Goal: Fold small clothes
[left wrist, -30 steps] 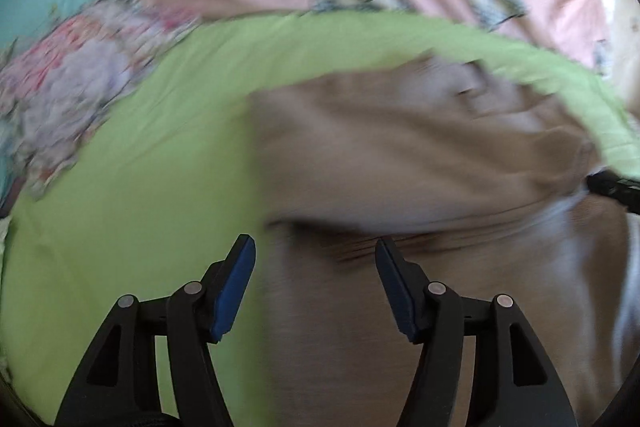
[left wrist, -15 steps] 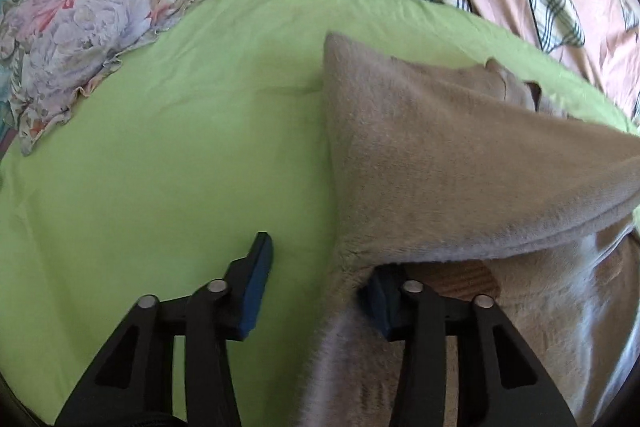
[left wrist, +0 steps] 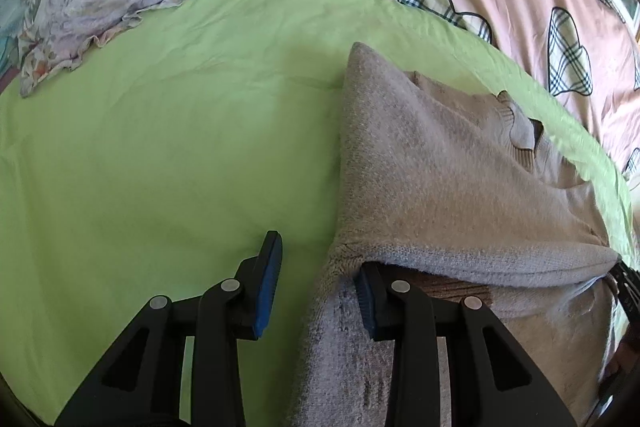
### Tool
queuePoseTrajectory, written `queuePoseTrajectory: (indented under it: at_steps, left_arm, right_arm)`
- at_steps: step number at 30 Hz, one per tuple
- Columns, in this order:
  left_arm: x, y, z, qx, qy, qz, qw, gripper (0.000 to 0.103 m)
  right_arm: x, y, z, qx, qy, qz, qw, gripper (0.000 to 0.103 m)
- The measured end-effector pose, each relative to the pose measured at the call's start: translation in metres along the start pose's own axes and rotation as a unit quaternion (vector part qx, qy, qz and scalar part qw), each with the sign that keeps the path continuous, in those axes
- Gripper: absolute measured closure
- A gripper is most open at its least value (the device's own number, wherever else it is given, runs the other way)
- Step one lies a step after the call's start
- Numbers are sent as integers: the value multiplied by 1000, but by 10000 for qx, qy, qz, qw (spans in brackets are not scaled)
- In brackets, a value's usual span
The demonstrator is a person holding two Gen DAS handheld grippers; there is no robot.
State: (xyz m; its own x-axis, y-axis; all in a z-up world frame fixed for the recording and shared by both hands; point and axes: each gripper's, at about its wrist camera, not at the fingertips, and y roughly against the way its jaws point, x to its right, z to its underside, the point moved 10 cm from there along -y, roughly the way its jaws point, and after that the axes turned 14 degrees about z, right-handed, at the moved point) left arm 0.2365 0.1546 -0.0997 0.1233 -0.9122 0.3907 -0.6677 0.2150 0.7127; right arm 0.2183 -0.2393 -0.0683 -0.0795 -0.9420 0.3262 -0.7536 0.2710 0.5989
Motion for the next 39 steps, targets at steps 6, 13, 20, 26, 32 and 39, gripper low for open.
queuePoseTrajectory:
  at_steps: [6,13,20,26,32,39]
  left_arm:
    - [-5,3,2,-38,96,191,9998,66]
    - [-2,6,9,-143,-286,62,9995,65]
    - [-2,6,8,-183,-257,11,9995,65]
    - [-6,6,5,-102,-74,70,9999,63]
    - [-4,9,8,-180,-144,-33,9997,62]
    - [-2,36,31,-336,-415,-6,9986,62]
  right_arm:
    - [39,6,-2,17,-621,434,9971,83]
    - [48,16,4,-425,-2016,-1095,9724,52]
    - [9,-27,-14,-811,-1639,-1208,9757,41]
    - [9,-35,-22,-785,-1341,-995,9828,98]
    - [6,-51,-5,-1219,-1480,-1014,9762,98]
    - [24,14,1,-773,-1893,-1425,9684,58]
